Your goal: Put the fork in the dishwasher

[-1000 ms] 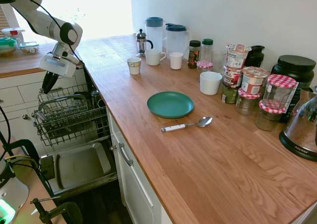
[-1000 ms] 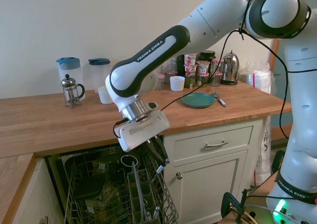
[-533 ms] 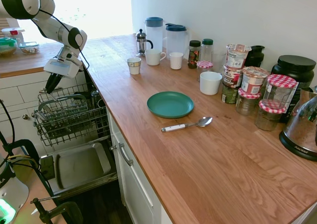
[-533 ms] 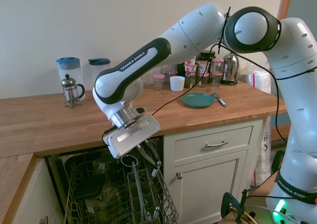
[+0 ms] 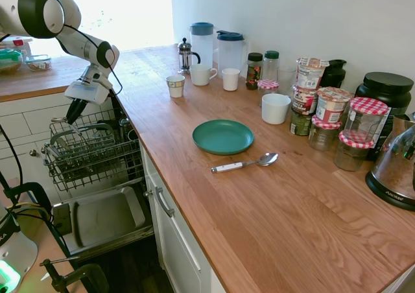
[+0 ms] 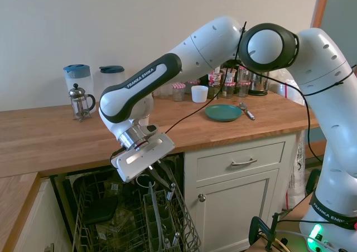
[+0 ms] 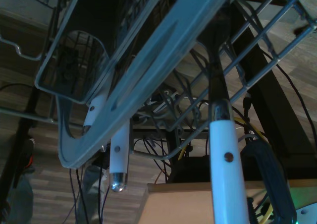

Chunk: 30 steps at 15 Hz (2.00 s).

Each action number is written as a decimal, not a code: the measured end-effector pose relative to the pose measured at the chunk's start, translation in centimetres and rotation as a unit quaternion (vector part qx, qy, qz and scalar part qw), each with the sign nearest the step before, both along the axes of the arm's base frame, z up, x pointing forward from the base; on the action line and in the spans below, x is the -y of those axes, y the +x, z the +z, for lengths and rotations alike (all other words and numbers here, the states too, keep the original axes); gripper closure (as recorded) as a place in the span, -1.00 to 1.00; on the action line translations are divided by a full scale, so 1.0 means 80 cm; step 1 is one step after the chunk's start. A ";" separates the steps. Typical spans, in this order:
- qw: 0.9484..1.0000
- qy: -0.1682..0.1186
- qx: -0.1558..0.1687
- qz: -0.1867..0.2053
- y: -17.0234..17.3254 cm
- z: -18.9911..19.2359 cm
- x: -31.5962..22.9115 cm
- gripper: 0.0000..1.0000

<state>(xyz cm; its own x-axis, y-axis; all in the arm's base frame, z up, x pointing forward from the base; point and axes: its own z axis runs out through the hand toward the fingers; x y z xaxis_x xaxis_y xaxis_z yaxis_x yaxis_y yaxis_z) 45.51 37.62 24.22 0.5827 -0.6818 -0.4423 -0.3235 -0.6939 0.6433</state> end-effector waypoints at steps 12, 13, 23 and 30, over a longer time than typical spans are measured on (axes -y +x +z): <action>0.999 -0.033 -0.036 0.011 0.004 0.002 -0.025 1.00; 0.998 -0.037 -0.042 0.012 0.004 -0.002 -0.026 1.00; 0.997 -0.050 -0.050 -0.002 0.035 -0.058 -0.025 -1.00; 0.999 -0.045 -0.027 -0.009 0.055 -0.048 -0.032 -1.00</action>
<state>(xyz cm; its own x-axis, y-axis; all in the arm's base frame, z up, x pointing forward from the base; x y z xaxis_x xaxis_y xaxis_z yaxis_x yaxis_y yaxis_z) 49.91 40.16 20.36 0.5474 -0.7298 -0.4096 -0.2977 -0.6272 0.7197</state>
